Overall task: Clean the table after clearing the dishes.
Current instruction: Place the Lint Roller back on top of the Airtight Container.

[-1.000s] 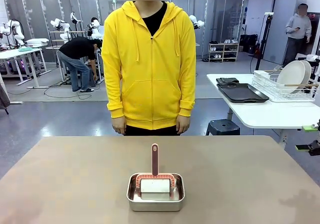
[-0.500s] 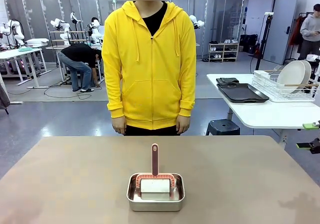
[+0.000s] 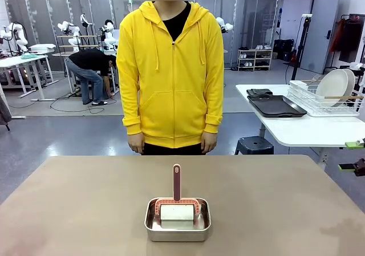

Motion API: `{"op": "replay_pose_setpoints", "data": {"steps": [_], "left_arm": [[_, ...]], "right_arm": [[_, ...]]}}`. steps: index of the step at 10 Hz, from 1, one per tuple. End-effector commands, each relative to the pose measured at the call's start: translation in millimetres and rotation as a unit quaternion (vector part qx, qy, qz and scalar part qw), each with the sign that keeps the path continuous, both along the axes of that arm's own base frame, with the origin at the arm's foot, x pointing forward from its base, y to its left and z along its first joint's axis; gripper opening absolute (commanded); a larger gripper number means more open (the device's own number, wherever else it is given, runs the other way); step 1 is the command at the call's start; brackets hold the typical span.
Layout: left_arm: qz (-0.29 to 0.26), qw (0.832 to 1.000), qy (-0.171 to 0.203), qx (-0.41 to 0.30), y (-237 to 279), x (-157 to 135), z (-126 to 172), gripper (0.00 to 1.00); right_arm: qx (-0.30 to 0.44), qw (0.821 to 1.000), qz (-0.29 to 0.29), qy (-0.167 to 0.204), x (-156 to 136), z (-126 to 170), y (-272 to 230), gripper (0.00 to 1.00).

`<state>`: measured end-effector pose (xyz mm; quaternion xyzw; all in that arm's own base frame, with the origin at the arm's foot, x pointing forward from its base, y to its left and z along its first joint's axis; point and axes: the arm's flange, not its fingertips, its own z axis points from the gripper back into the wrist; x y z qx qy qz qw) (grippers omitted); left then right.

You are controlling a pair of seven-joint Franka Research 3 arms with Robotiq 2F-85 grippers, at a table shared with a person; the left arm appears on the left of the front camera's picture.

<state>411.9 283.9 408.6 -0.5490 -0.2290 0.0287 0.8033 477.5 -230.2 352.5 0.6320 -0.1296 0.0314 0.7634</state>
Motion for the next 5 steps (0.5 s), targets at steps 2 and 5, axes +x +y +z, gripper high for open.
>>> {"op": "replay_pose_setpoints", "data": {"steps": [2, 5], "left_arm": [[0.002, 1.000, 0.005, 0.002, -2, -6, 3, 1.00], [0.002, 1.000, 0.005, 0.002, -2, -6, 3, 1.00]], "right_arm": [[-0.049, 0.987, -0.152, 0.008, 1, 7, -74, 1.00], [-0.058, 0.988, -0.145, -0.007, -8, 6, -88, 1.00]]}}
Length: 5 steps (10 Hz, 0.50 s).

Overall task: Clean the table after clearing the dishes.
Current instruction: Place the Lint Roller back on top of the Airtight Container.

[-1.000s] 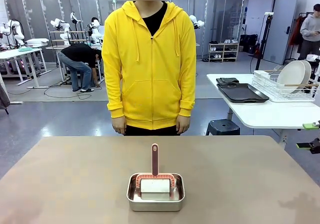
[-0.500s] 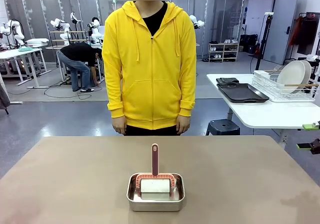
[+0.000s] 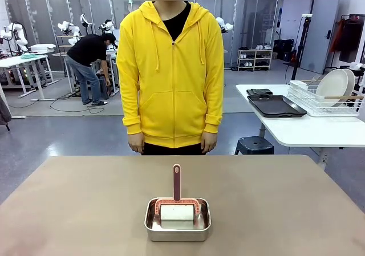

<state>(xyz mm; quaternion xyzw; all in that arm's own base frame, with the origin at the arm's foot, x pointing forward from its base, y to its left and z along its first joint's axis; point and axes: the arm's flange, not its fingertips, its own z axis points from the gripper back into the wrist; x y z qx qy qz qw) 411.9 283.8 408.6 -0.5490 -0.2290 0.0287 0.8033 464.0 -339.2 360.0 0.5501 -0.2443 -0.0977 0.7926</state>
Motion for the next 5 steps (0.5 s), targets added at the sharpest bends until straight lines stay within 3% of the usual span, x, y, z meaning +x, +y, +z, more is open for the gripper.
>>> {"op": "replay_pose_setpoints", "data": {"steps": [1, 5], "left_arm": [[0.002, 1.000, 0.005, 0.002, -2.3, -6.1, 3.3, 1.00], [0.002, 1.000, 0.005, 0.002, -2.3, -6.1, 3.3, 1.00]], "right_arm": [[0.003, 0.999, 0.039, -0.001, 5.3, -1.7, 21.4, 1.00], [0.003, 0.999, 0.039, -0.001, 5.3, -1.7, 21.4, 1.00]]}}
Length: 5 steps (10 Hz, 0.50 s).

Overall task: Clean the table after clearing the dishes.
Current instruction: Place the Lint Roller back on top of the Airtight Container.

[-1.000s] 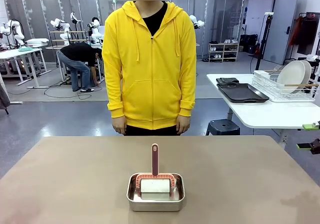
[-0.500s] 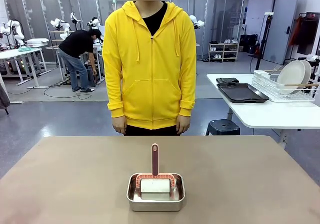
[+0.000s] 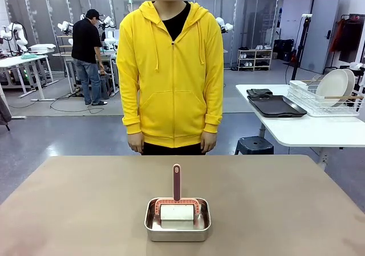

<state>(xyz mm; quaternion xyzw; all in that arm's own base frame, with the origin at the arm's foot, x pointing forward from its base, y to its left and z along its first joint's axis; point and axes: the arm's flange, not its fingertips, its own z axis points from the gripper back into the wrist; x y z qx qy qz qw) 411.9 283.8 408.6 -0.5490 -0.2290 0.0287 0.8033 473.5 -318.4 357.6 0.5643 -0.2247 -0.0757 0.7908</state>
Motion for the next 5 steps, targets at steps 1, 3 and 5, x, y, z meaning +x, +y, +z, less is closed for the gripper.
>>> {"op": "replay_pose_setpoints", "data": {"steps": [1, 3, 5], "left_arm": [[0.003, 1.000, 0.005, 0.002, -2.3, -6.1, 3.2, 1.00], [0.003, 1.000, 0.005, 0.002, -2.3, -6.1, 3.2, 1.00], [0.003, 1.000, 0.005, 0.002, -2.3, -6.1, 3.2, 1.00]], "right_arm": [[-0.006, 1.000, 0.007, -0.003, -4.2, 0.7, 0.5, 1.00], [-0.006, 1.000, 0.007, -0.003, -4.2, 0.7, 0.5, 1.00], [-0.006, 1.000, 0.007, -0.003, -4.2, 0.7, 0.5, 1.00]]}}
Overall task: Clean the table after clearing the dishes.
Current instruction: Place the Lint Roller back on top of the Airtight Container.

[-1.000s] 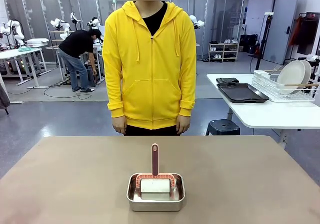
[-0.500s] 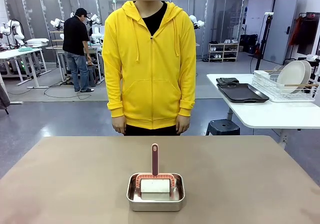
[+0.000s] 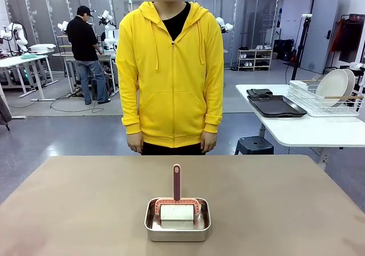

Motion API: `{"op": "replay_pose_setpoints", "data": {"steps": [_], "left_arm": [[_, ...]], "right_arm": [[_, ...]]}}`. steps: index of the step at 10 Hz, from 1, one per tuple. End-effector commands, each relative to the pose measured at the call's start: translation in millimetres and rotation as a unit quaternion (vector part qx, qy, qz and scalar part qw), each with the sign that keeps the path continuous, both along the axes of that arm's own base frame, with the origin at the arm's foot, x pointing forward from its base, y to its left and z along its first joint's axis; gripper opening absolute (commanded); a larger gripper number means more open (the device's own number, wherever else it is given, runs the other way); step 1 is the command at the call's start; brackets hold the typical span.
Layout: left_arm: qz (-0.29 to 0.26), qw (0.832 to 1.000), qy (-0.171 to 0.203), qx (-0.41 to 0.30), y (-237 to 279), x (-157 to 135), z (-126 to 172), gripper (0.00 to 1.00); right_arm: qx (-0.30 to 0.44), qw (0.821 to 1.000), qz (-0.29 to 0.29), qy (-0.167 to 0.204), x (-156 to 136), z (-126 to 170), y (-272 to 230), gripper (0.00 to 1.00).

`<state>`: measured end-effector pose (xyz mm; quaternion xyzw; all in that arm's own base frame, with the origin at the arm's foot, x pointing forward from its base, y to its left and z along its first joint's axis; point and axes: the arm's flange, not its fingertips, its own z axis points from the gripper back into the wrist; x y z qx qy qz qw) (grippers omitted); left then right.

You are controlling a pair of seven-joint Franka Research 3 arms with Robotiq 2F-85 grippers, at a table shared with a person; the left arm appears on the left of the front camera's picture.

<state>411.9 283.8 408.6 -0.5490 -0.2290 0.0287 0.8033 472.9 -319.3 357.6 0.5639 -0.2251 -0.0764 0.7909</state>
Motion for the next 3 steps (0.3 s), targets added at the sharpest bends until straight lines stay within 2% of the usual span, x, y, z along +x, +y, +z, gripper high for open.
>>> {"op": "replay_pose_setpoints", "data": {"steps": [1, 3], "left_arm": [[0.003, 1.000, 0.005, 0.002, -2.3, -6.1, 3.3, 1.00], [0.003, 1.000, 0.005, 0.002, -2.3, -6.1, 3.3, 1.00]], "right_arm": [[-0.006, 1.000, 0.008, -0.003, -3.6, 0.7, 1.4, 1.00], [-0.006, 1.000, 0.008, -0.003, -3.6, 0.7, 1.4, 1.00]]}}
